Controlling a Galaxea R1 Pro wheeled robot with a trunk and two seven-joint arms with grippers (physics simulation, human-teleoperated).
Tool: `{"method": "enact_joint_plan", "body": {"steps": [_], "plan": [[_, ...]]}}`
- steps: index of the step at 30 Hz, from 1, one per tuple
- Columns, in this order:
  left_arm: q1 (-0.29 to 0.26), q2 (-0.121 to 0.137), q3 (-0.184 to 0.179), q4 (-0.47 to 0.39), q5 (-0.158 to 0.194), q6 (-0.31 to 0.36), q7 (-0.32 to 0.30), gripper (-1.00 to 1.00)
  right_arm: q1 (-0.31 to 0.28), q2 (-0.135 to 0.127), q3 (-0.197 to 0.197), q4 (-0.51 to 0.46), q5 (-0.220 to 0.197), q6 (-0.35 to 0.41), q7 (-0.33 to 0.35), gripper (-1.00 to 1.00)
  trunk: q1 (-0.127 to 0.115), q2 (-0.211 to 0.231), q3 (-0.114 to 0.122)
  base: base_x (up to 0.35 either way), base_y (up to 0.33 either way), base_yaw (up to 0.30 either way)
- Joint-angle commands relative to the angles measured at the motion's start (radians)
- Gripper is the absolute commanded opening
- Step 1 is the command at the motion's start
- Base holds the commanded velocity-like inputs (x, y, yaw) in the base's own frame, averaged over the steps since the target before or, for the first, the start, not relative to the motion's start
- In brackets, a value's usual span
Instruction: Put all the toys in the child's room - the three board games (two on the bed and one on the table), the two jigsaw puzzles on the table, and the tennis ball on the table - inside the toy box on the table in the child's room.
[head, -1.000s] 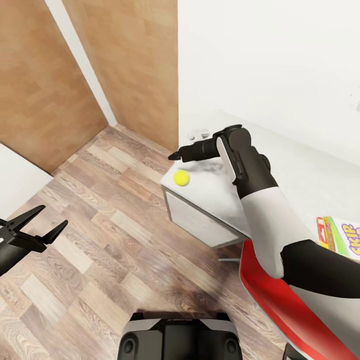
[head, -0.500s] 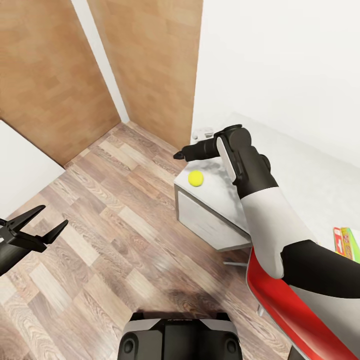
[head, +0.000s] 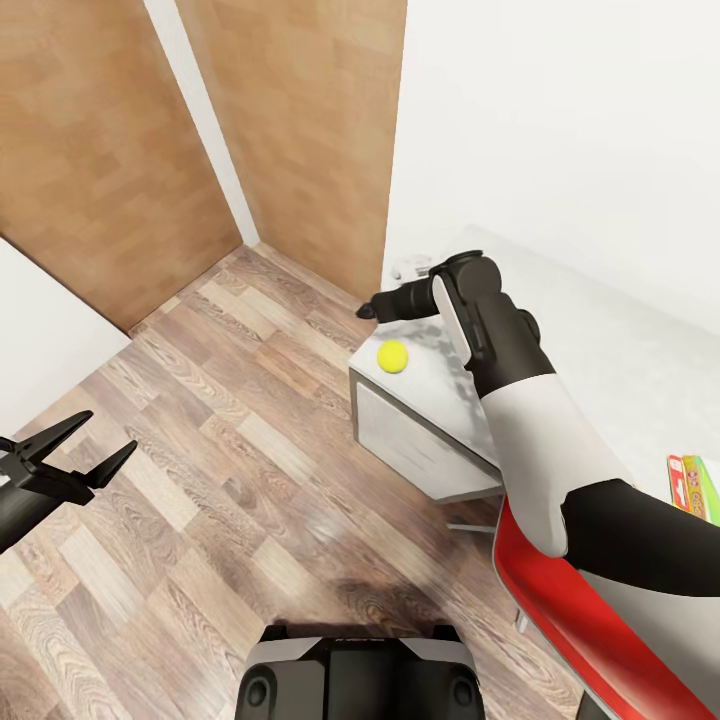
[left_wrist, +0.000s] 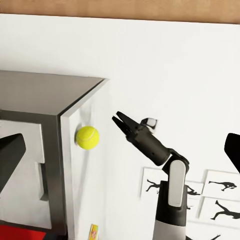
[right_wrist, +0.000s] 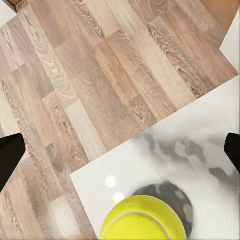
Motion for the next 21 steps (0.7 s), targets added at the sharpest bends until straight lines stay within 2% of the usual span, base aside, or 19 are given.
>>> {"method": "enact_joint_plan", "body": {"steps": [1, 10, 21], "plan": [[-0.001, 0.0, 0.001, 0.0, -0.009, 0.003, -0.009, 1.0, -0.001, 0.0, 0.0, 0.002, 0.008, 0.003, -0.008, 1.0, 0.001, -0.002, -0.001, 0.0, 0.0, 0.004], [-0.001, 0.0, 0.0, 0.001, -0.011, 0.002, -0.009, 1.0, 0.001, 0.0, -0.001, 0.012, 0.009, 0.003, -0.112, 1.0, 0.001, -0.002, -0.001, 0.0, 0.0, 0.002], [-0.002, 0.0, 0.0, 0.001, -0.012, 0.002, -0.009, 1.0, 0.018, 0.0, 0.0, 0.016, 0.006, 0.003, -0.146, 1.0, 0.001, -0.002, -0.001, 0.0, 0.0, 0.0]]}}
